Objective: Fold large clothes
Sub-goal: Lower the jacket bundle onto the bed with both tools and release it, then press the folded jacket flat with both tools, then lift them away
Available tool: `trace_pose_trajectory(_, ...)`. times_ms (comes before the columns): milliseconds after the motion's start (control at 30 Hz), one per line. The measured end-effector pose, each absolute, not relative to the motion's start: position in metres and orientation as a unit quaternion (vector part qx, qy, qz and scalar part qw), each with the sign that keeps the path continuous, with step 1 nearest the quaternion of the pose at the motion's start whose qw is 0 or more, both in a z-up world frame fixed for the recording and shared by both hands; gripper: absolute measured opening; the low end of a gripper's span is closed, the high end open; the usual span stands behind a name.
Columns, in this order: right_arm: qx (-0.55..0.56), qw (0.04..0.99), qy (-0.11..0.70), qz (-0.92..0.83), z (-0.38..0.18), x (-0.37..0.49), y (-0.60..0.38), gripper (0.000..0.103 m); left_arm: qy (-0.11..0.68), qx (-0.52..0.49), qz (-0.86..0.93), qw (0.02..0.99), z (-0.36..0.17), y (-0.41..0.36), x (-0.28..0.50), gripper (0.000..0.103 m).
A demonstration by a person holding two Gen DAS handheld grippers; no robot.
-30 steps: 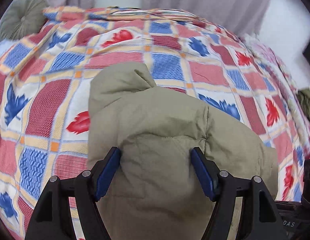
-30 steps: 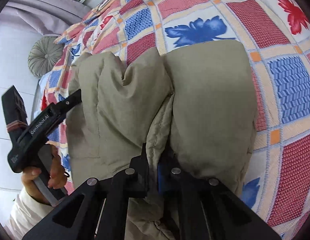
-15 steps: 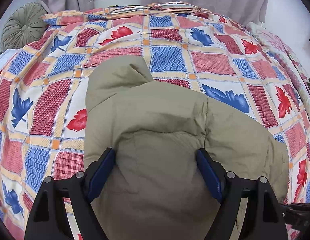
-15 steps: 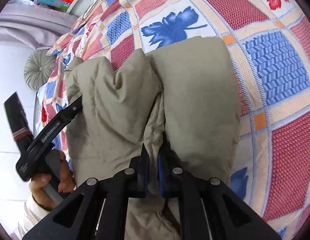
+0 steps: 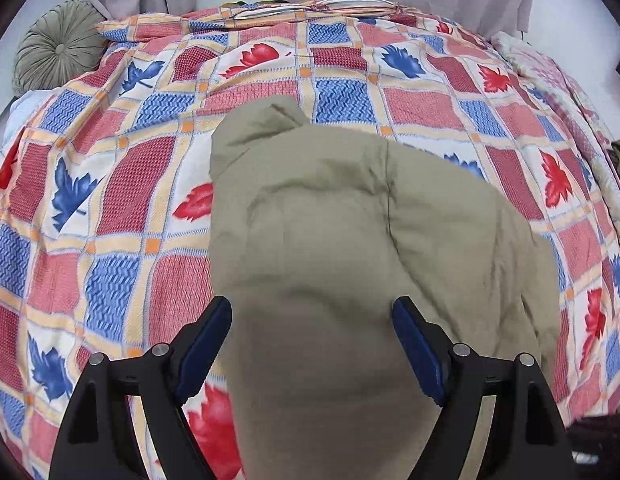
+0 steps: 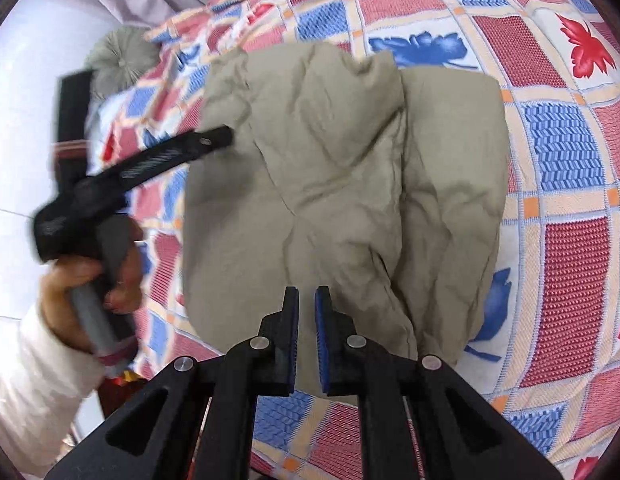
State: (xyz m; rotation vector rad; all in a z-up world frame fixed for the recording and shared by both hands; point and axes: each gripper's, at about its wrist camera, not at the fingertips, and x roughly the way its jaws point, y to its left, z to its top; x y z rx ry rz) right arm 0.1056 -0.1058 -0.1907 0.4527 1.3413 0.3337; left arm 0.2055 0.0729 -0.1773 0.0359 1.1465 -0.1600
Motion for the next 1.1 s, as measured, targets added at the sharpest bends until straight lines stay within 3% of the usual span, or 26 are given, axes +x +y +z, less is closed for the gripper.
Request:
trace_pose_trajectory(200, 0.163, 0.743, 0.641, 0.109, -0.219, 0.098, -0.106, 0.01, 0.552, -0.002, -0.065, 0.831, -0.184, 0.095, 0.148, 0.083)
trace_pose_trajectory(433, 0.229, 0.728, 0.638, 0.103, -0.215, 0.074, -0.128, 0.013, 0.576, -0.025, -0.057, 0.815, -0.206, 0.105, 0.121, 0.086)
trace_pose_trajectory(467, 0.254, 0.722, 0.635, 0.104, -0.216, 0.067, -0.134, 0.023, 0.578, -0.028, -0.058, 0.814, -0.206, 0.105, 0.12, 0.086)
trace_pose_trajectory(500, 0.279, 0.716, 0.632, 0.104, -0.219, 0.059, -0.139, 0.042, 0.58, -0.03, -0.058, 0.812, -0.206, 0.105, 0.119, 0.086)
trace_pose_trajectory(567, 0.325, 0.704, 0.623, 0.102, -0.223, 0.046, -0.146, 0.066, 0.581, -0.029, -0.059, 0.812, -0.206, 0.104, 0.12, 0.086)
trace_pose_trajectory(600, 0.353, 0.696, 0.618, 0.098, -0.227, 0.038, -0.15, 0.066, 0.581, -0.028, -0.059, 0.811, -0.206, 0.104, 0.119, 0.086)
trace_pose_trajectory(767, 0.418, 0.66, 0.621, 0.059, -0.256, 0.03, -0.158, 0.065, 0.587, -0.027, -0.063, 0.807, -0.211, 0.102, 0.123, 0.086)
trace_pose_trajectory(800, 0.435, 0.656, 0.615, 0.049, -0.261, 0.03, -0.164, 0.052, 0.587, -0.025, -0.063, 0.807, -0.212, 0.101, 0.123, 0.086)
trace_pose_trajectory(867, 0.47, 0.653, 0.592, 0.045, -0.268, 0.034, -0.173, 0.01, 0.589, -0.018, -0.07, 0.805, -0.216, 0.095, 0.123, 0.086)
trace_pose_trajectory(933, 0.457, 0.657, 0.599, 0.029, -0.273, 0.042, -0.177, 0.01, 0.591, -0.013, -0.076, 0.803, -0.221, 0.087, 0.124, 0.087)
trace_pose_trajectory(967, 0.435, 0.665, 0.606, 0.026, -0.276, 0.047, -0.177, 0.01, 0.592, -0.008, -0.075, 0.802, -0.223, 0.082, 0.124, 0.094)
trace_pose_trajectory(1100, 0.393, 0.666, 0.634, 0.013, -0.296, 0.055, -0.175, 0.01, 0.597, -0.001, -0.074, 0.799, -0.23, 0.074, 0.12, 0.094)
